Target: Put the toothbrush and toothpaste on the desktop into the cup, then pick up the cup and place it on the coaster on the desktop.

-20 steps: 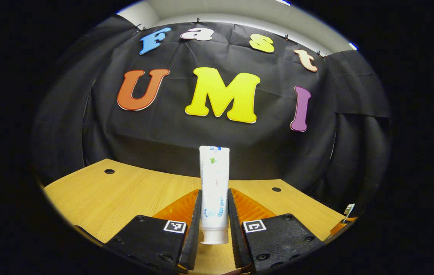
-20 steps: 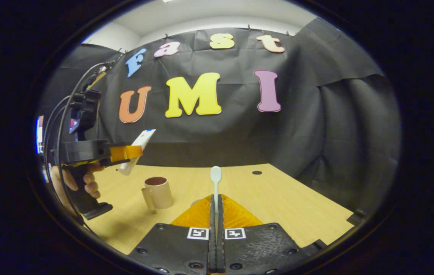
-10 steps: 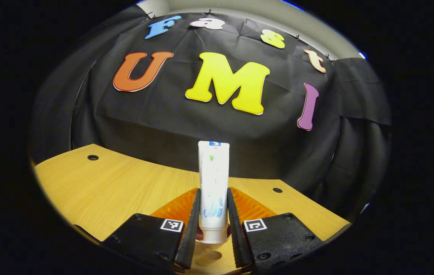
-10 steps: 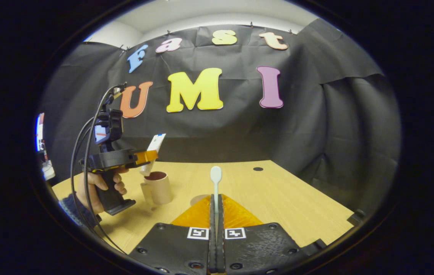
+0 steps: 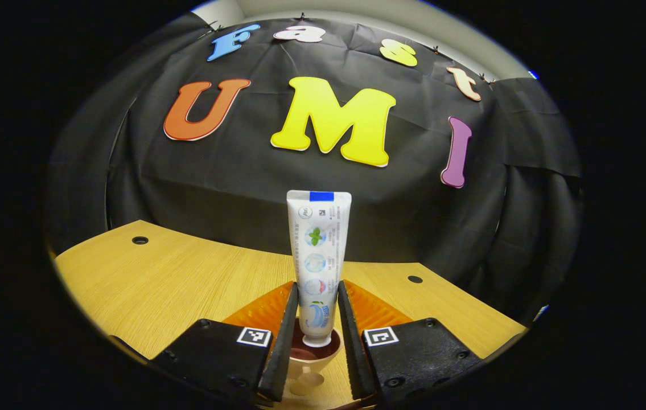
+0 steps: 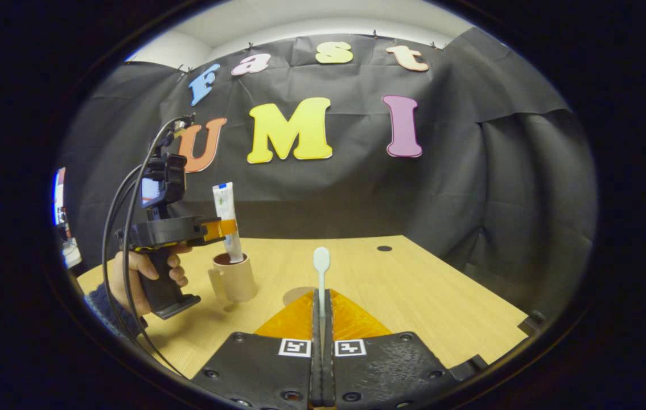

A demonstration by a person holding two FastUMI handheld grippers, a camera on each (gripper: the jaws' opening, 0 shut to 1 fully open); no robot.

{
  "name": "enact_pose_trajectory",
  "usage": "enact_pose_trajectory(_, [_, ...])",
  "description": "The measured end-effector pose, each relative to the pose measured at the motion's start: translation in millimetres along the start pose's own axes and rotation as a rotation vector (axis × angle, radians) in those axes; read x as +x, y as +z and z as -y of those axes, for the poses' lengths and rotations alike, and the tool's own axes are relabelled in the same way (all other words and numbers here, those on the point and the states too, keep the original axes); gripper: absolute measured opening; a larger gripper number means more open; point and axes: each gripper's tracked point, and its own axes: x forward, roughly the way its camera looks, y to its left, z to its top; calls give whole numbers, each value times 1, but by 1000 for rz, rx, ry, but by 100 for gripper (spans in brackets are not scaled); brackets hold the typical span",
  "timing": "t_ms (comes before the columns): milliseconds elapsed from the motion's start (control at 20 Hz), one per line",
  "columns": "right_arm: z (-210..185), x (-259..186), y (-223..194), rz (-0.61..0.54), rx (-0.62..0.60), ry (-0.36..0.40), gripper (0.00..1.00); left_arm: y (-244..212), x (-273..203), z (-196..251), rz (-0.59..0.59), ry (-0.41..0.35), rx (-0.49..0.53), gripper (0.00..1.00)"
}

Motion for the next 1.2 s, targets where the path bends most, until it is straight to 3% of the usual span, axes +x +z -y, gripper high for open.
enact_pose_trajectory(150, [0, 0, 1, 0, -3, -4, 0, 14, -4, -5, 21, 52, 75, 55])
enact_pose_trajectory(200, [0, 0, 1, 0, -2, -5, 0, 17, -9, -6, 34, 71, 95, 72])
enact_pose_trajectory(400, [-3, 2, -3, -10, -6, 5, 0, 33, -35, -1, 89, 78, 105, 93])
enact_pose_trajectory(500, [-6, 3, 0, -5, -4, 18, 0, 38, -53, -7, 105, 105, 116, 97])
enact_pose_trajectory(800, [-26, 22, 26, 24, -15, 29, 1, 41, -108, -24, 161, 155, 135, 97])
enact_pose_trajectory(950, [-46, 34, 39, 30, -27, 44, 2, 35, -131, -21, 132, 108, 87, 96])
enact_pose_trajectory(1200, [-85, 63, 71, 41, -30, 97, 1, 47, -172, -60, 61, 208, 112, 96])
